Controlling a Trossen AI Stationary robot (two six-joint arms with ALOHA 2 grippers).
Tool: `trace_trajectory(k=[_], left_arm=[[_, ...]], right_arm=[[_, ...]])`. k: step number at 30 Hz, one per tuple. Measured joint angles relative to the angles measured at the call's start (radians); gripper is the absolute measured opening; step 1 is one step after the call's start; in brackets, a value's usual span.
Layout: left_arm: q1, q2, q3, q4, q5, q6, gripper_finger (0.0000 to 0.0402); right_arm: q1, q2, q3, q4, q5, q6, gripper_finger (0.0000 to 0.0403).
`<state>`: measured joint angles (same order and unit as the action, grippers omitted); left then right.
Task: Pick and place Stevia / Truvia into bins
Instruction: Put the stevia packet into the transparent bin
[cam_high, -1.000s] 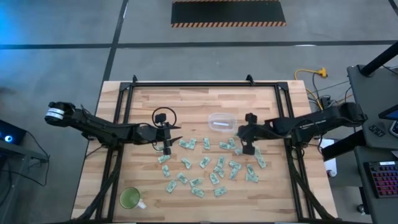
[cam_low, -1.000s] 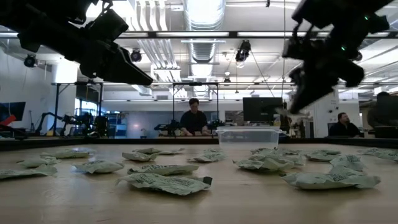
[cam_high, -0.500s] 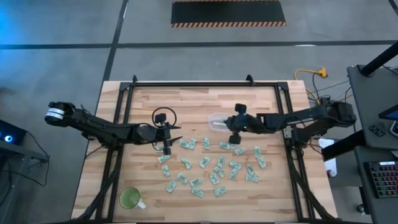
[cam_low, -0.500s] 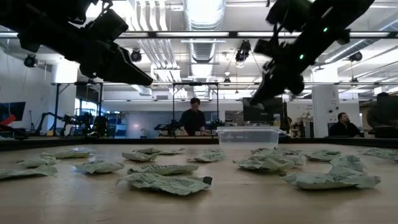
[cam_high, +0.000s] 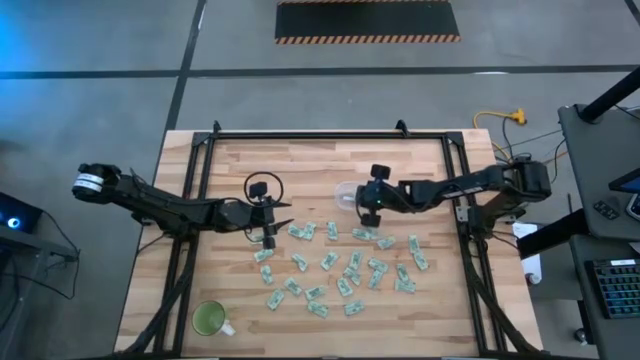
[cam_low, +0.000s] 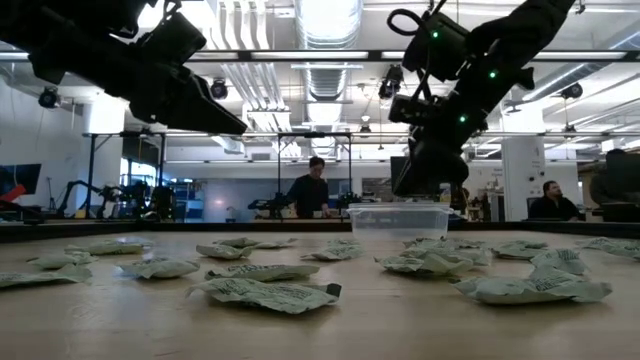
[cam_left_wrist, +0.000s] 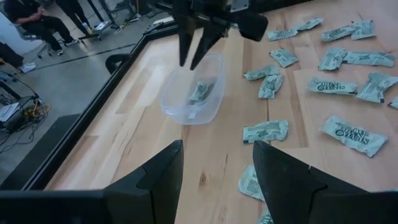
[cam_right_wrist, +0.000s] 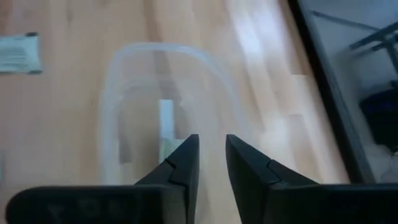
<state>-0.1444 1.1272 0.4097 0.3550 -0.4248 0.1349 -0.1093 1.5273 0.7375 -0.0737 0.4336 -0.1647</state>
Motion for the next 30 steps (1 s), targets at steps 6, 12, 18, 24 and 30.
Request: trace_trajectory(k=[6,12,18,24,30], left_arm=[[0.0,0.065,0.005,0.013,0.103,-0.021,0.0178],[0.0,0.227,0.045,0.0,0.185,0.01,0.0178],[0.006,0.354,0.096,-0.007,0.187,0.047,0.0178],[0.055,0.408,0.171,-0.183,0.188,-0.056,0.0178],[0.102,0.414,0.222,-0.341,0.246,-0.139,0.0178]], right_arm=[[0.03,-0.066,0.005,-0.002,0.011,0.003,0.0086],[0.095,-0.143,0.003,-0.02,0.005,0.004,0.0081],[0.176,-0.204,-0.006,-0.052,0.0,0.011,0.007],[0.24,-0.235,-0.01,-0.057,0.0,0.033,0.0071],[0.278,-0.236,-0.012,-0.069,0.001,0.04,0.0077]])
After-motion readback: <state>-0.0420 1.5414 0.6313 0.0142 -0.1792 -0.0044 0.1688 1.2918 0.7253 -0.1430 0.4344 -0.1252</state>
